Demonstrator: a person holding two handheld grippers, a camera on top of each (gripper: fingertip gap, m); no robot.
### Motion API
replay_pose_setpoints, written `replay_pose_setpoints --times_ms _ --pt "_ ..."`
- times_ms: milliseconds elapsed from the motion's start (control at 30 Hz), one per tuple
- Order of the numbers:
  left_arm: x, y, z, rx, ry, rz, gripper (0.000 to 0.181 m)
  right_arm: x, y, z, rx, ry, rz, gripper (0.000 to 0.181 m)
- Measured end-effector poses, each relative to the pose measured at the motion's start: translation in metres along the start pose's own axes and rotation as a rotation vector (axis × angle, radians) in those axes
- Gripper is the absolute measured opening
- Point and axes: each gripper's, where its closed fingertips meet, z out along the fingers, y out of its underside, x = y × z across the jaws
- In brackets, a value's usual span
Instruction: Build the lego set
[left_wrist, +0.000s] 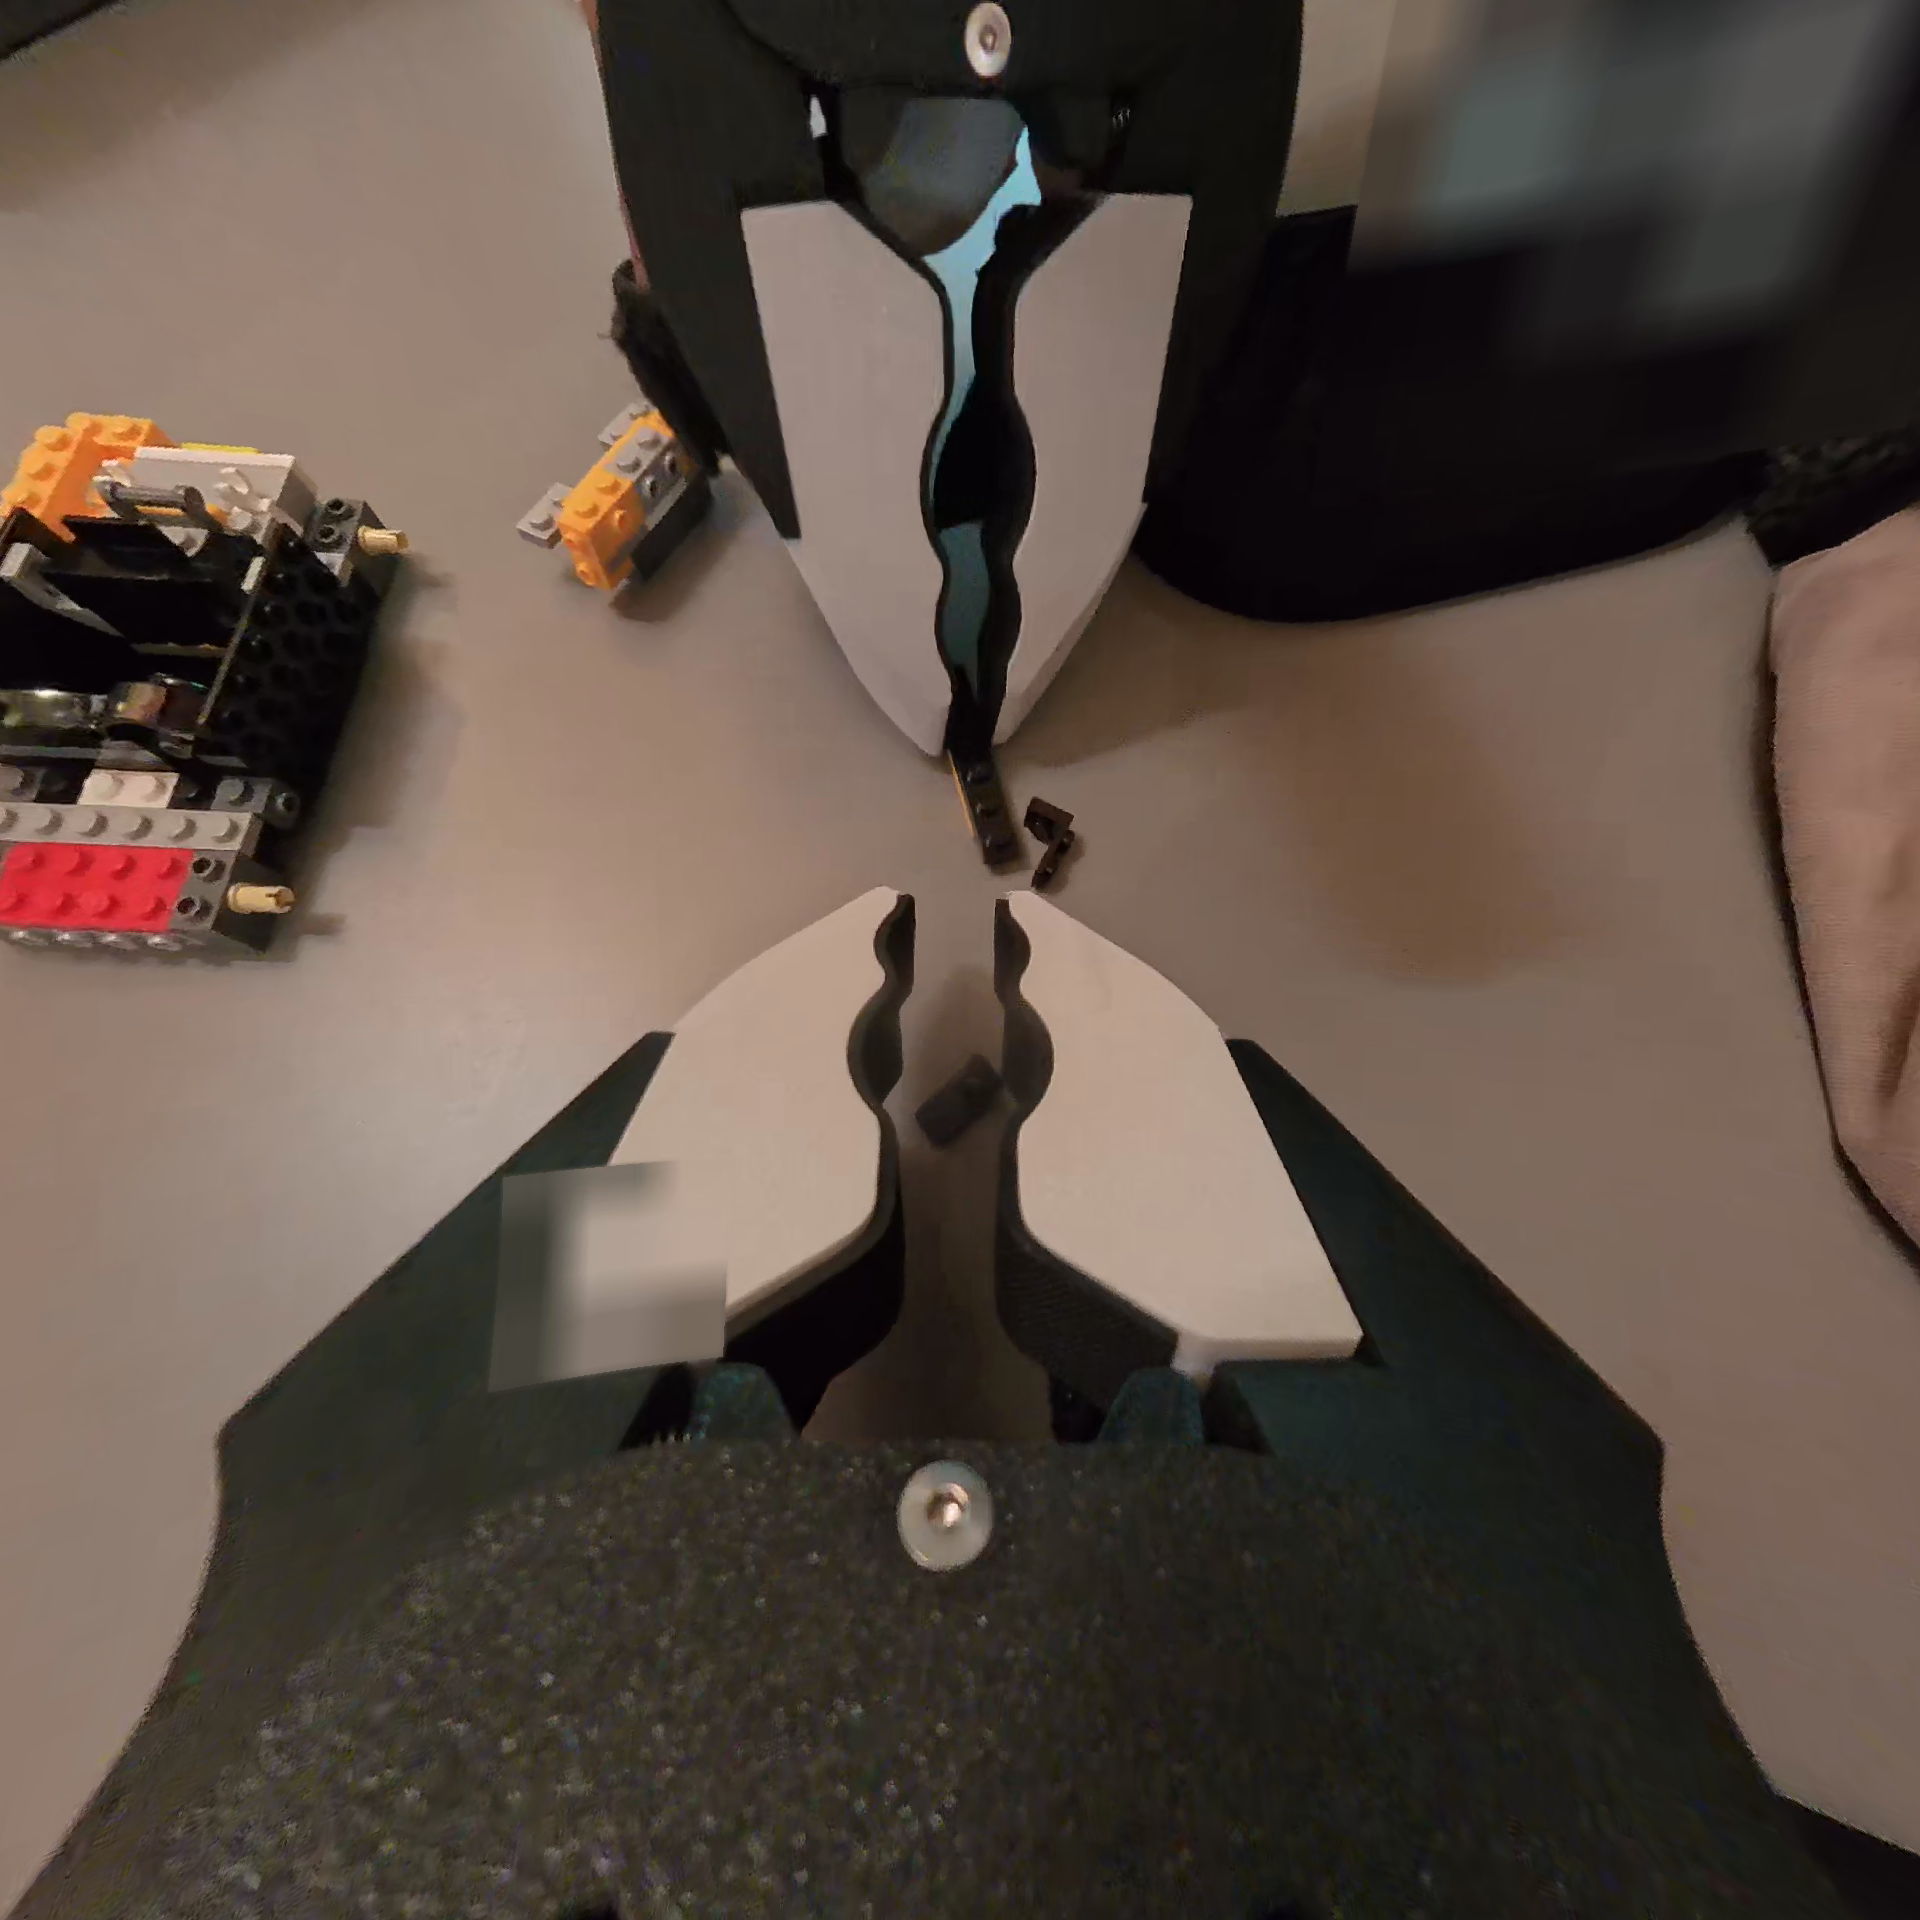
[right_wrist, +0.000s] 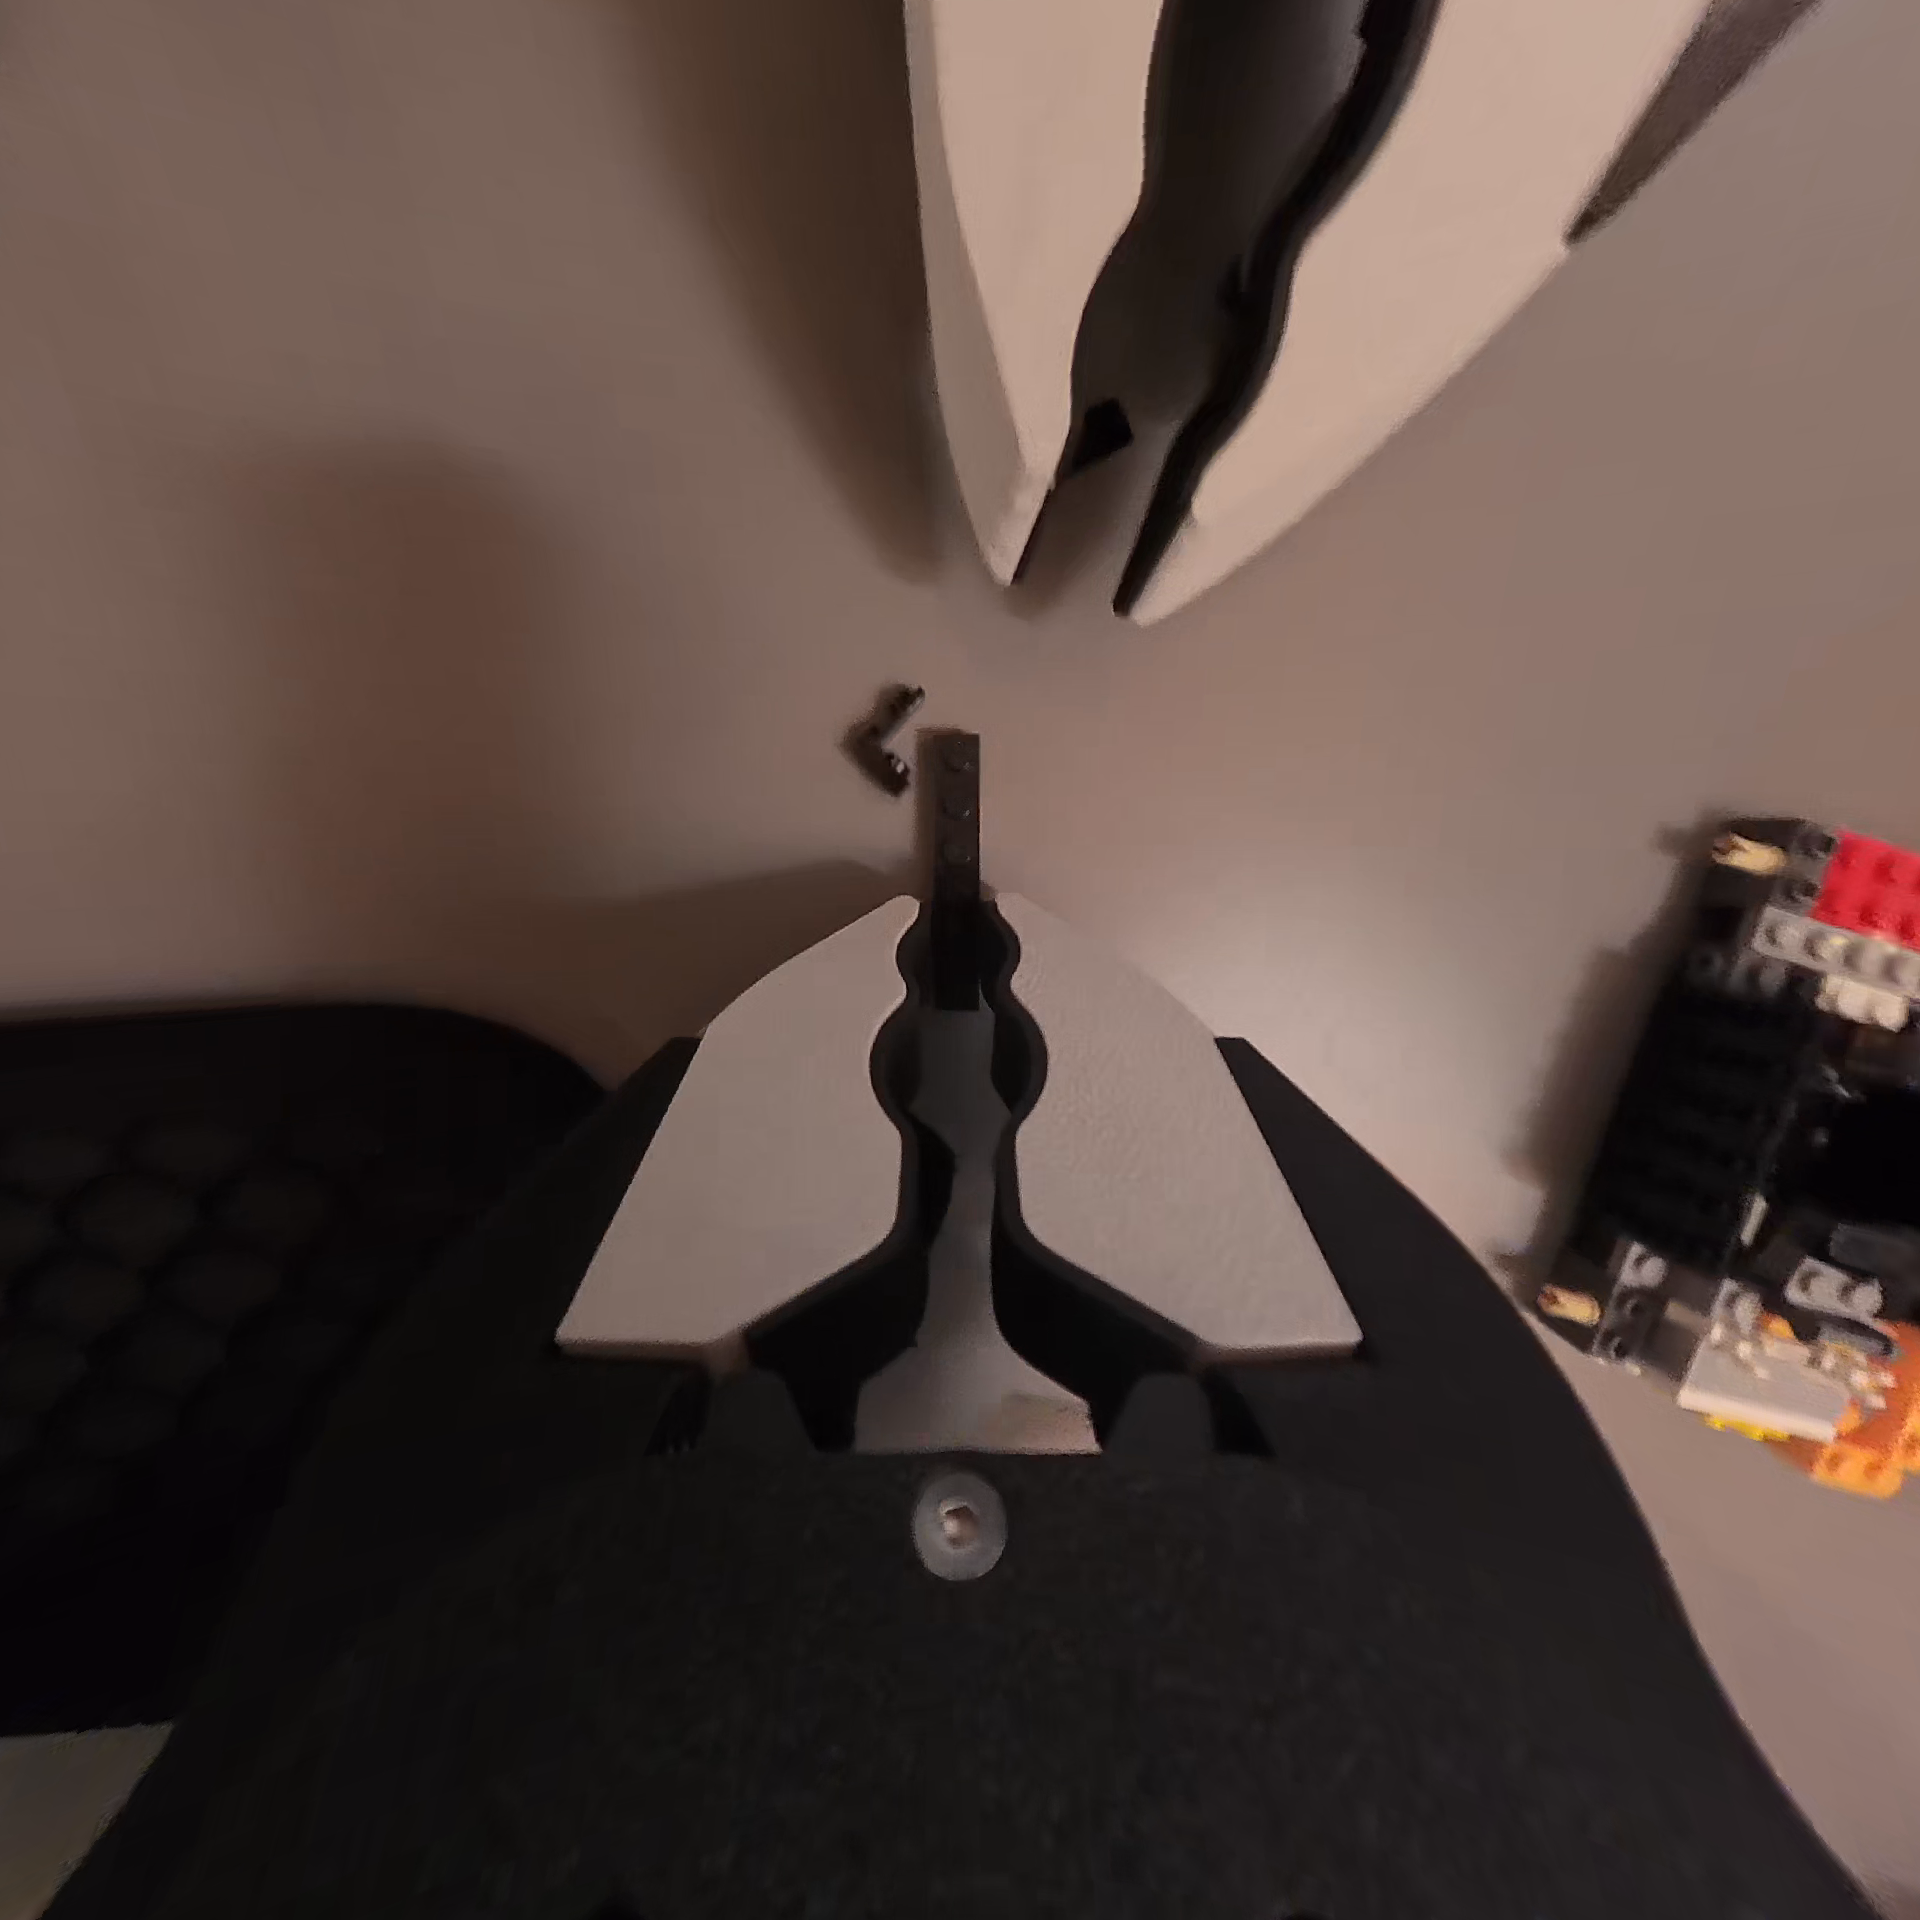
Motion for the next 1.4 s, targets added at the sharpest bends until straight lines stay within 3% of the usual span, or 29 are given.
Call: replay_pose_setpoints --times_ms 333,533,667,767,867,1033,1167,1400 --pt "-0.002 0.009 0.02 -0.11 -0.065 0.033 0.014 0.008 -0.014 0.004 0.077 0.078 0.092 0.012" --pt "-0.003 0.012 0.021 -0.138 -0.091 0.089 0.009 -0.012 -0.018 -0.005 0.151 0.096 0.129 0.014" --pt "-0.005 0.011 0.017 -0.13 -0.098 0.096 0.012 -0.012 -0.026 0.008 0.156 0.13 0.137 0.018" --pt "-0.008 0.006 0.01 -0.103 -0.113 0.092 0.013 -0.011 -0.024 0.011 0.15 0.133 0.156 0.01" --pt "0.003 -0.004 0.005 -0.023 -0.034 0.053 0.013 -0.011 -0.029 0.003 0.209 0.166 0.143 0.01" --pt "0.01 -0.028 -0.006 0.146 0.088 -0.111 0.013 0.002 -0.051 -0.04 0.463 0.428 0.075 0.009" --pt "0.008 -0.046 -0.012 0.245 0.109 -0.234 0.018 0.009 -0.052 -0.062 0.448 0.693 -0.025 0.009" --pt "0.011 -0.059 -0.015 0.32 0.126 -0.341 0.013 0.007 -0.058 -0.064 0.399 0.804 -0.126 0.009"
